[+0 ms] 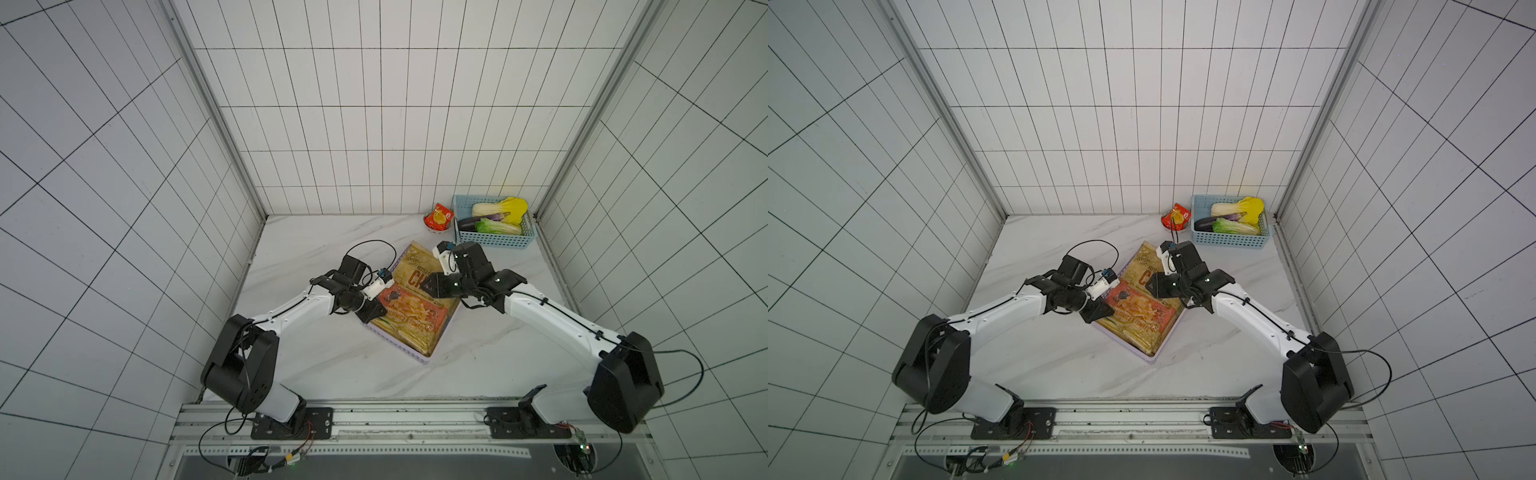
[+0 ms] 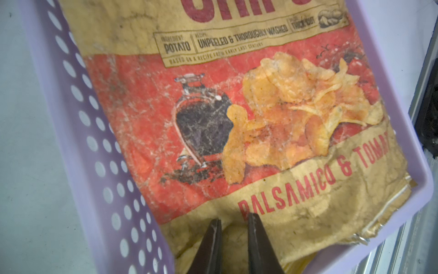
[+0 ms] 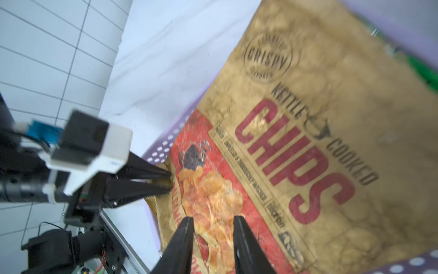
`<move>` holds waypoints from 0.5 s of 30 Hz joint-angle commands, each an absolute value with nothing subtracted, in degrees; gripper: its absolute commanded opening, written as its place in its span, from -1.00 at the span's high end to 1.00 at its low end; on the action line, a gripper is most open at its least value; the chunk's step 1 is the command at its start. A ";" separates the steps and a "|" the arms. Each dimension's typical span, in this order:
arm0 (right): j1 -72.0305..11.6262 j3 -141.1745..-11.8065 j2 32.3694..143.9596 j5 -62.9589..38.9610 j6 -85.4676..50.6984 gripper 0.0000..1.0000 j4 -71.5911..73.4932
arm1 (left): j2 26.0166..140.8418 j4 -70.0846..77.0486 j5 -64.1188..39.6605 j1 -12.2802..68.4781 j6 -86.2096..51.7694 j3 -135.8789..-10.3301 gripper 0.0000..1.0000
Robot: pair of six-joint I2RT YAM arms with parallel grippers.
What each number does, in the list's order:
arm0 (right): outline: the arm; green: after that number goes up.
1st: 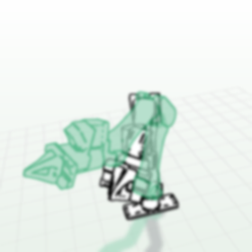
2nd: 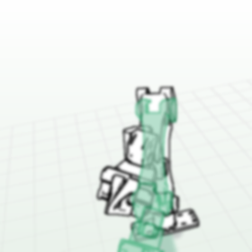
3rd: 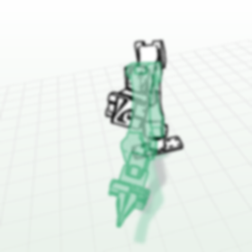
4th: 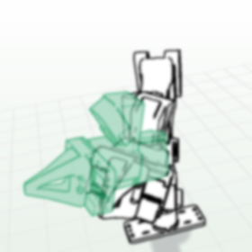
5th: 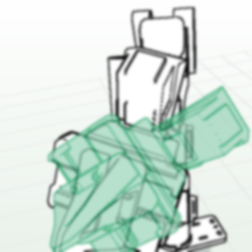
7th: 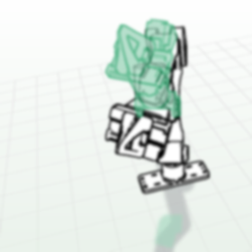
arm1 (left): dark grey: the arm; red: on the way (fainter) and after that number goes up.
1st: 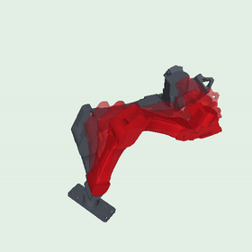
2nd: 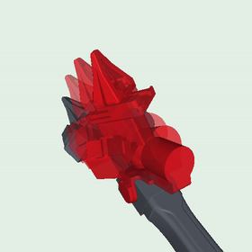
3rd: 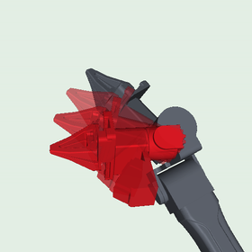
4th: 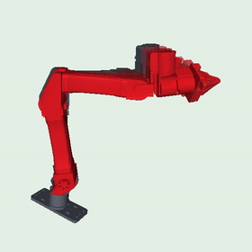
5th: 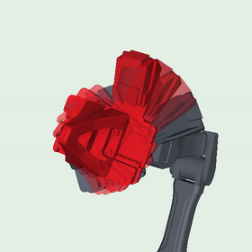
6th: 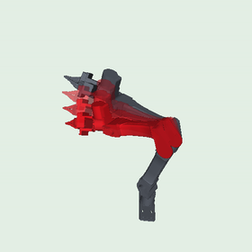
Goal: Put the potato chips into the basket
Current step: Place the potato chip in the basket.
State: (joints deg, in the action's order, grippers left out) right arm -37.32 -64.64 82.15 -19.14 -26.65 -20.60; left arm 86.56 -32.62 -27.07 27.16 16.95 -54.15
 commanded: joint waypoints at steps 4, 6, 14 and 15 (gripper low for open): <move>-33.29 -76.67 93.98 -18.81 -29.70 0.36 -18.78 | 85.53 -35.11 -28.06 27.86 17.31 -53.13 0.59; -32.41 -80.47 98.83 -20.85 -30.46 0.36 -17.63 | 85.43 -35.31 -27.96 27.86 17.40 -53.17 0.59; -30.43 -91.49 113.39 -23.24 -33.48 0.39 -15.18 | 85.02 -35.42 -27.77 27.86 17.49 -52.93 0.59; -30.31 -91.82 114.69 -23.12 -33.56 0.39 -15.14 | 85.03 -35.42 -27.77 27.86 17.45 -52.84 0.59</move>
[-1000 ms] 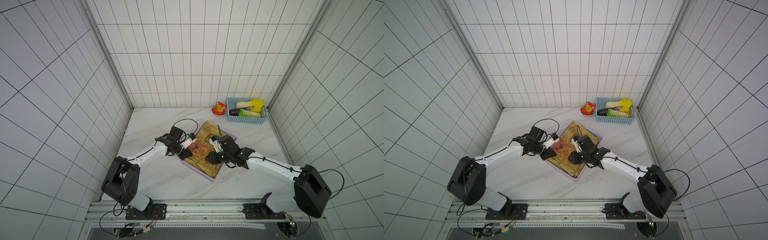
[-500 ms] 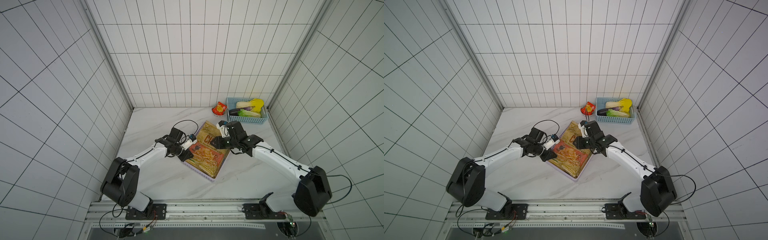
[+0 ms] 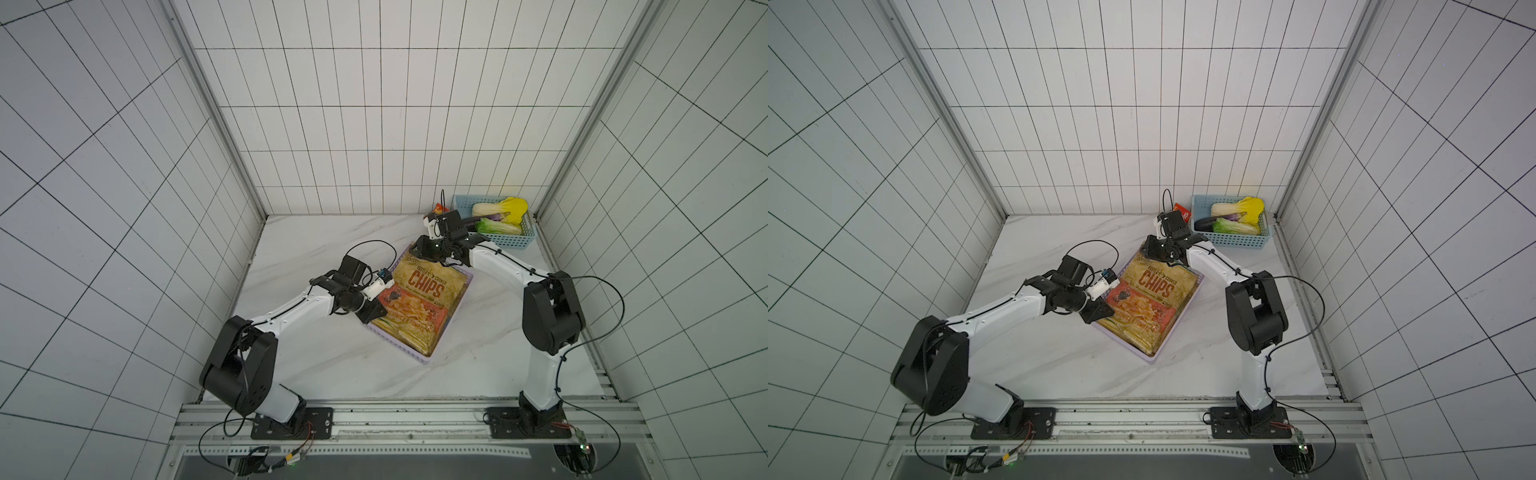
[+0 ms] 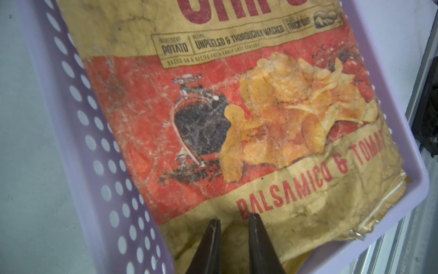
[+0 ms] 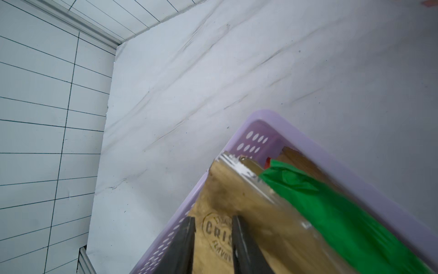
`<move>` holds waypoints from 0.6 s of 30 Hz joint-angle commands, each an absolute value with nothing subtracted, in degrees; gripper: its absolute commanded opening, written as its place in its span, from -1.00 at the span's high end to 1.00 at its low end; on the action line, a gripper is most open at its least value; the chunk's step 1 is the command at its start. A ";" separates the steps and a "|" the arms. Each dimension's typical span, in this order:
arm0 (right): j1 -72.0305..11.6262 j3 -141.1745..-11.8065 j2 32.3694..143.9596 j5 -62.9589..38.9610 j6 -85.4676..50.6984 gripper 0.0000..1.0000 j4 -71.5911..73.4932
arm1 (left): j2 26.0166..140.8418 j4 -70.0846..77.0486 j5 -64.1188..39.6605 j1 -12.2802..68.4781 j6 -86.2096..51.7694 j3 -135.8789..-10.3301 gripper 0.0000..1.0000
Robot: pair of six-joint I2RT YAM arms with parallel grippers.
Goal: Put the potato chips into the basket
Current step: Place the potato chip in the basket.
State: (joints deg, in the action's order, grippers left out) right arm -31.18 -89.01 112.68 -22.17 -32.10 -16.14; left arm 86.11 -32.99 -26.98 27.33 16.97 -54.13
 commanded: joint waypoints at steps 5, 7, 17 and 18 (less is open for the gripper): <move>-29.86 -88.87 117.03 -23.56 -33.91 0.45 -14.88 | 85.47 -35.24 -27.86 27.86 17.97 -52.38 0.59; -29.89 -86.44 116.62 -22.75 -33.80 0.45 -14.03 | 85.56 -35.03 -28.03 27.86 18.19 -52.03 0.59; -29.89 -85.51 115.40 -20.74 -30.97 0.44 -14.65 | 84.76 -34.72 -28.00 27.86 18.37 -51.09 0.58; -29.89 -86.11 114.93 -21.20 -30.62 0.43 -14.80 | 84.60 -34.72 -27.80 27.86 18.37 -51.15 0.58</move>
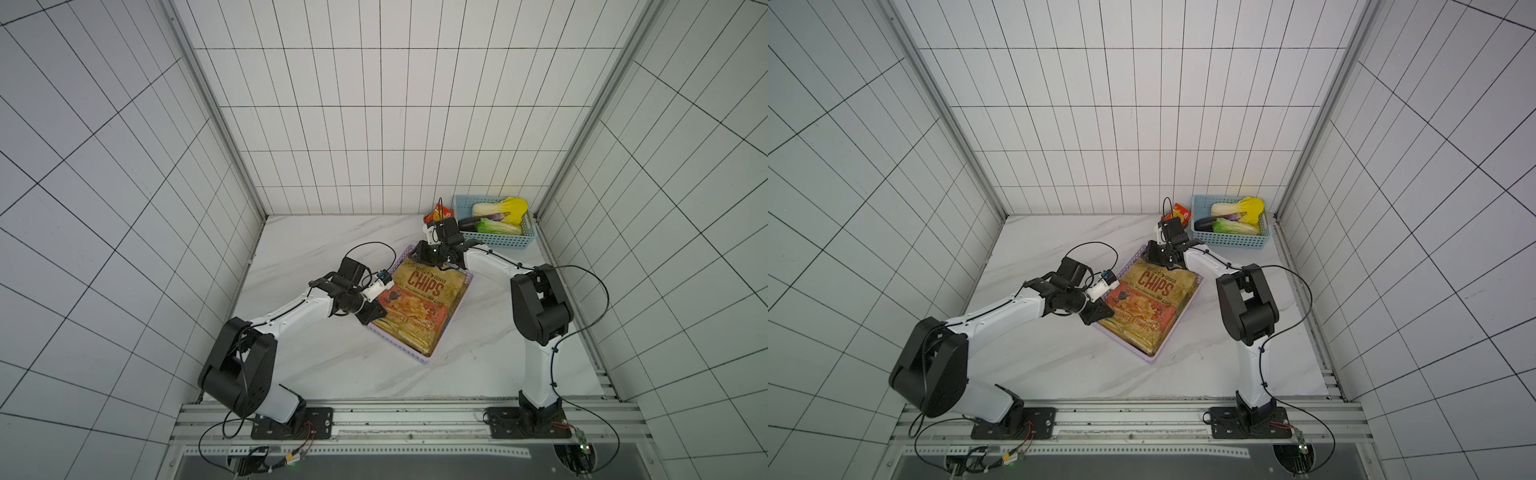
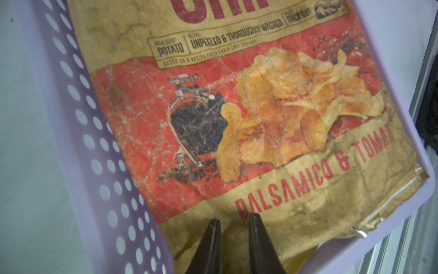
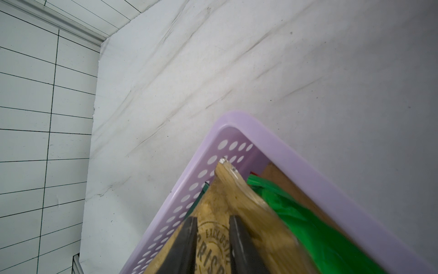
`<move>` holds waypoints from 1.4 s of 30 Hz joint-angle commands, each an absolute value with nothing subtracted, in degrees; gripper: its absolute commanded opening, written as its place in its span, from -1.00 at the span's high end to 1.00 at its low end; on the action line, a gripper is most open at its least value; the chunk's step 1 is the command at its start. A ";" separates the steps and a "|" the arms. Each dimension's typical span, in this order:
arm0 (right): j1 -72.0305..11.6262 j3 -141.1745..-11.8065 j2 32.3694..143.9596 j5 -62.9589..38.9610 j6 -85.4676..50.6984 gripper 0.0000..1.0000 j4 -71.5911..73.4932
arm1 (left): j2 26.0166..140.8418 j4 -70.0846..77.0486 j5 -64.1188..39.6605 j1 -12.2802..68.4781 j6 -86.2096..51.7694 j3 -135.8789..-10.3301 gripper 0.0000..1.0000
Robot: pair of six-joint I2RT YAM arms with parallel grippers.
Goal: Put the potato chips into the basket
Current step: Place the potato chip in the basket, then reset both arms
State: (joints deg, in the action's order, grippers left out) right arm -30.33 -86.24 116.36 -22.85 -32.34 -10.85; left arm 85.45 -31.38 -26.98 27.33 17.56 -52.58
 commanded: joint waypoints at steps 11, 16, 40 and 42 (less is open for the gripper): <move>-29.89 -87.78 101.61 -22.25 -25.25 0.34 -17.91 | 81.38 -42.01 -28.52 26.19 19.12 -60.78 -0.26; -29.85 -82.86 93.64 -20.60 -22.93 0.29 -18.28 | 78.93 -47.85 -31.11 23.64 19.06 -68.47 -0.56; -29.74 -30.59 43.91 2.55 -20.92 -0.17 -7.78 | 69.92 -17.68 -10.59 3.39 5.36 -44.55 -0.96; -29.77 -30.19 41.74 3.59 -19.03 -0.18 -8.11 | 70.85 -14.72 -5.26 3.03 4.62 -43.80 -0.96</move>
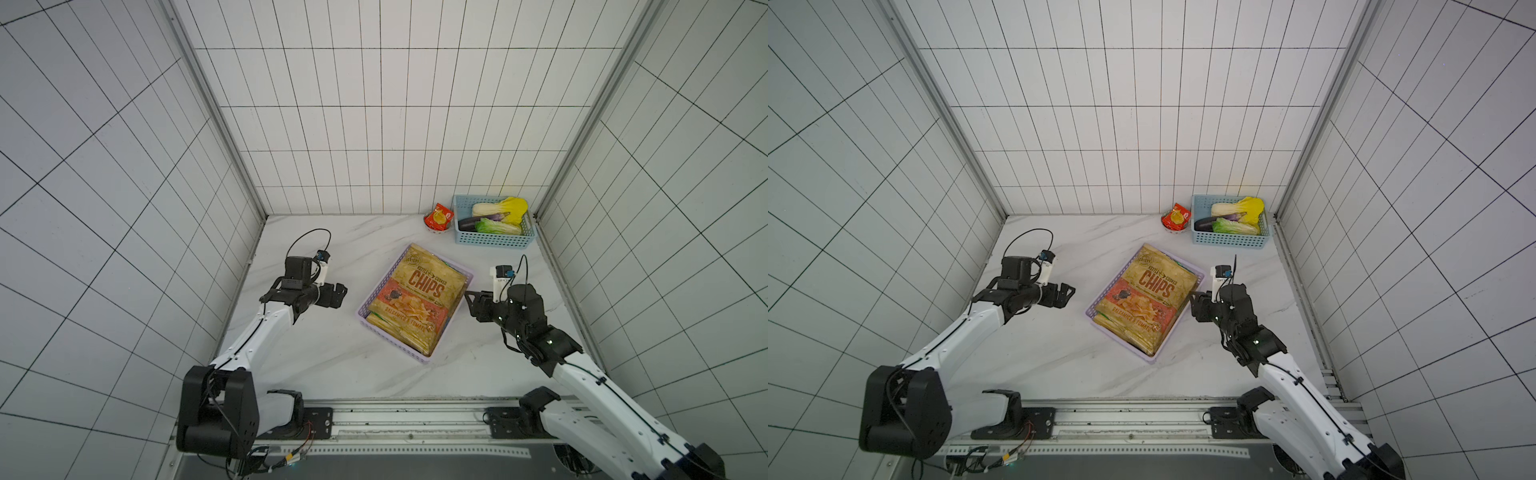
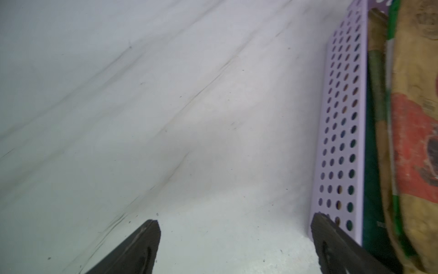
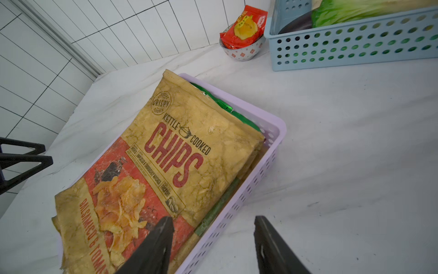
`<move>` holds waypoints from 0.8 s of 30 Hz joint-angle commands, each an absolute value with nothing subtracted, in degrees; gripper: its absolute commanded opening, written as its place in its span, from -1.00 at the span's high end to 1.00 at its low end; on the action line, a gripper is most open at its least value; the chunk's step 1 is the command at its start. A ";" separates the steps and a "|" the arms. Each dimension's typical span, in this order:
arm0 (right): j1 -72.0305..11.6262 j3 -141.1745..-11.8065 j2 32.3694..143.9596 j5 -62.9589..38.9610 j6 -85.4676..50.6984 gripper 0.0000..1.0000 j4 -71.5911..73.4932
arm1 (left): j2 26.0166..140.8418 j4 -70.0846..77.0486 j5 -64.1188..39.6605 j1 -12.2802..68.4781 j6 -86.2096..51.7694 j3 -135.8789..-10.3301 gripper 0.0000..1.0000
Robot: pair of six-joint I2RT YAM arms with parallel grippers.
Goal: Put the potato chips into the basket
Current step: Reset both arms
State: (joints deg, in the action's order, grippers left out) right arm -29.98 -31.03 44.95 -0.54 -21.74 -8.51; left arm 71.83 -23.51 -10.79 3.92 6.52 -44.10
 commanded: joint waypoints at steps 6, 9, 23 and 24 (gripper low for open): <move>-29.73 -28.74 37.65 8.35 -15.39 -0.21 -6.83 | 74.03 4.91 1.83 2.55 5.09 -38.51 -0.96; -29.72 -30.78 37.65 8.90 -13.89 -0.25 -9.92 | 75.35 13.01 1.34 2.55 4.22 -35.13 -0.96; -29.73 -33.75 35.33 11.82 -7.67 -0.97 -12.10 | 85.34 51.24 2.83 1.66 -0.38 -19.75 -0.96; -29.79 -33.75 34.80 11.62 -7.02 -0.97 -11.97 | 86.46 50.41 3.98 1.55 -0.88 -20.72 -0.96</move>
